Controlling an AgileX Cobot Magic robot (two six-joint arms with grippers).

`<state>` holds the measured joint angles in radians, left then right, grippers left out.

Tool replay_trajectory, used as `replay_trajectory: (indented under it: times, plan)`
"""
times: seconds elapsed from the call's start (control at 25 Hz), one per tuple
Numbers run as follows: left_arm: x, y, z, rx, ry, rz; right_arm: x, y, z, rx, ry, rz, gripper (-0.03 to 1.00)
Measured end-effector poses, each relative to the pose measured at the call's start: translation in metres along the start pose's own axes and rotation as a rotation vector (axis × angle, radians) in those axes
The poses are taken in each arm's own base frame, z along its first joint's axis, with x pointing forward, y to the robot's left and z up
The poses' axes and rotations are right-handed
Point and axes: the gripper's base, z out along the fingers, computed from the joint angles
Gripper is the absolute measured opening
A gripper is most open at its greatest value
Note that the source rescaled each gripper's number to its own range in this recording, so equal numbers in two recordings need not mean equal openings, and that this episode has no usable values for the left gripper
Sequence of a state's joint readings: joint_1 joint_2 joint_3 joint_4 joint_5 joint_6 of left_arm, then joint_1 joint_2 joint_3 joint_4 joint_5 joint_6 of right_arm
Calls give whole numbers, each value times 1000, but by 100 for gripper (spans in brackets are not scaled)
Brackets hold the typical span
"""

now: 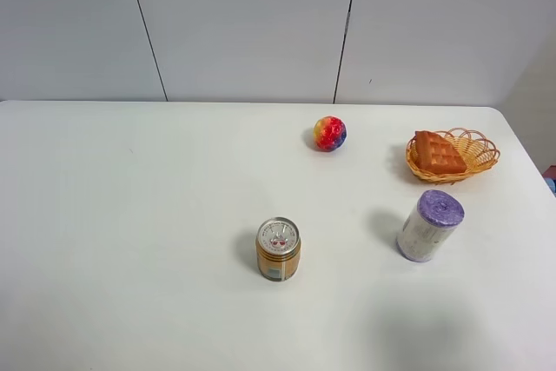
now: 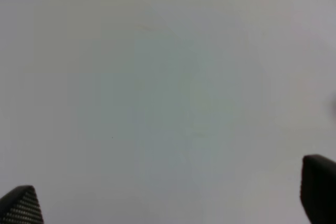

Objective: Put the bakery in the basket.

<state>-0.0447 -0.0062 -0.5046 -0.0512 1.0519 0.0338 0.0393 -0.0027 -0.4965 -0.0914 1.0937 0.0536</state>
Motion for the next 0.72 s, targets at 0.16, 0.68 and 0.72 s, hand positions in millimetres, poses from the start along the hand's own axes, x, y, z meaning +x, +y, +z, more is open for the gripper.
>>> replay_trajectory:
  times: [0.16,0.68,0.72]
  plan:
    - [0,0,0,0,0,0,2,4,4,19,-1,32,46]
    - [0,0,0,0,0,0,0,4,4,14,-15,33,46]
    - [0,0,0,0,0,0,0,4,4,14,-15,33,46]
